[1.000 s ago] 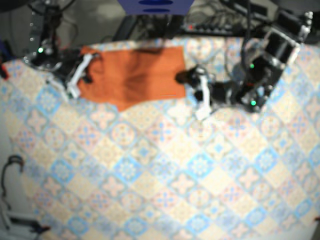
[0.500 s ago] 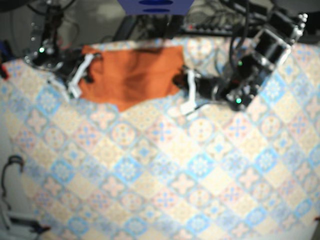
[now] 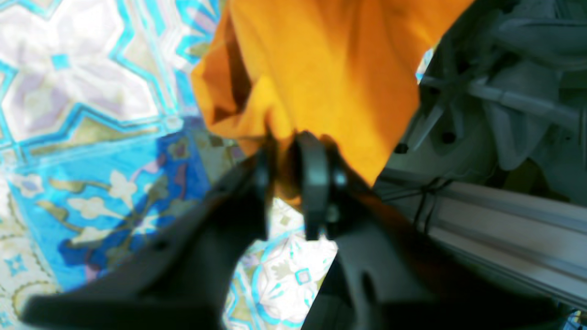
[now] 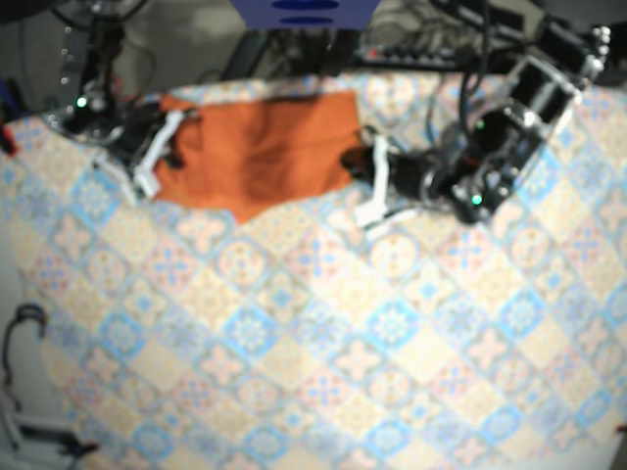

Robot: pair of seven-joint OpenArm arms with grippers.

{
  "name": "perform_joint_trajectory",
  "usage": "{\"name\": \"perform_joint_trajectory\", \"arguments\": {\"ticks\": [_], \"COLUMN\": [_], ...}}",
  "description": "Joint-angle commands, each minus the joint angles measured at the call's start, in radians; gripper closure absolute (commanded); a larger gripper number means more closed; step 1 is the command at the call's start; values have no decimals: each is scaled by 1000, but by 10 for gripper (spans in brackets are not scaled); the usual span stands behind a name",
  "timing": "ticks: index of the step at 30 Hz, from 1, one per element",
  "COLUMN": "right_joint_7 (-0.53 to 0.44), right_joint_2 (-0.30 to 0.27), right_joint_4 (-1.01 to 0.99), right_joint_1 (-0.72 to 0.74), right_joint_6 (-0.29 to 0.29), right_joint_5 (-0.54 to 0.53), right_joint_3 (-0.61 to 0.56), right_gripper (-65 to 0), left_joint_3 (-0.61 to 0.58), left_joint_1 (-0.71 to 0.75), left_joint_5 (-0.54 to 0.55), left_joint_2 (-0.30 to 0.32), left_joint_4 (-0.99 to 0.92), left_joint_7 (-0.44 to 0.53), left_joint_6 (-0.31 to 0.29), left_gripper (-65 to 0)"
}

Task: Fold the T-shirt properly
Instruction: 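Grasp both ends of the folded orange shirt with both grippers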

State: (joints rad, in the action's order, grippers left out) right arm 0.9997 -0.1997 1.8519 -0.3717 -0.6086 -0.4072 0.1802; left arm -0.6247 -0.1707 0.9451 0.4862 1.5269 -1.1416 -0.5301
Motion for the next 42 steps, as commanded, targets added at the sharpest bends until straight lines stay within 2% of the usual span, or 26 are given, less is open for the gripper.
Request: {"name": "perform_joint_trajectory", "arguments": {"ticks": [1,6,8,10,12,18,20,27,30,35,42], "right_joint_7": [-15,-15,-15,-15,-15,-15,-15,-15,-15,-15,-15], "right_joint_2": [-11,-11,-11,-11,-11,-11,-11,-11,-11,-11,-11], "right_joint_4": [15,15,15,15,15,15,15,7,7,7,7], "right_joint_1": [4,4,4,4,4,4,4,4,4,4,4], "right_joint_6": [-4,-4,-4,-4,-4,-4,-4,-4,-4,-4,-4], "right_joint_5": [-12,-12,-12,-12,-12,-12,-12,-12,-12,-12,-12], "right_joint_3": [5,5,5,5,5,5,5,5,5,5,5], "right_gripper": [-16,-16,-16,-16,-16,-16,-16,-16,-16,-16,-15], "left_joint_3": [7,7,7,7,7,9,7,2,-8,-100,-114], "left_joint_1": [-19,-17,-17,-17,-17,-17,-16,-14,-11,-13,-13], "left_joint_5": [18,18,19,22,24,25,25,18,19,19,18], "left_joint_2": [9,9,10,10,9,-19,-19,-21,-27,-27,-24], "left_joint_4": [13,13,13,16,21,67,105,145,93,13,-95], "left_joint_7": [10,10,10,12,12,12,12,12,10,18,18], "left_joint_6": [-5,12,29,31,31,31,31,29,29,32,35], "left_gripper": [-174,-313,-341,-342,-307,-105,-67,-55,-53,-50,-49]}}
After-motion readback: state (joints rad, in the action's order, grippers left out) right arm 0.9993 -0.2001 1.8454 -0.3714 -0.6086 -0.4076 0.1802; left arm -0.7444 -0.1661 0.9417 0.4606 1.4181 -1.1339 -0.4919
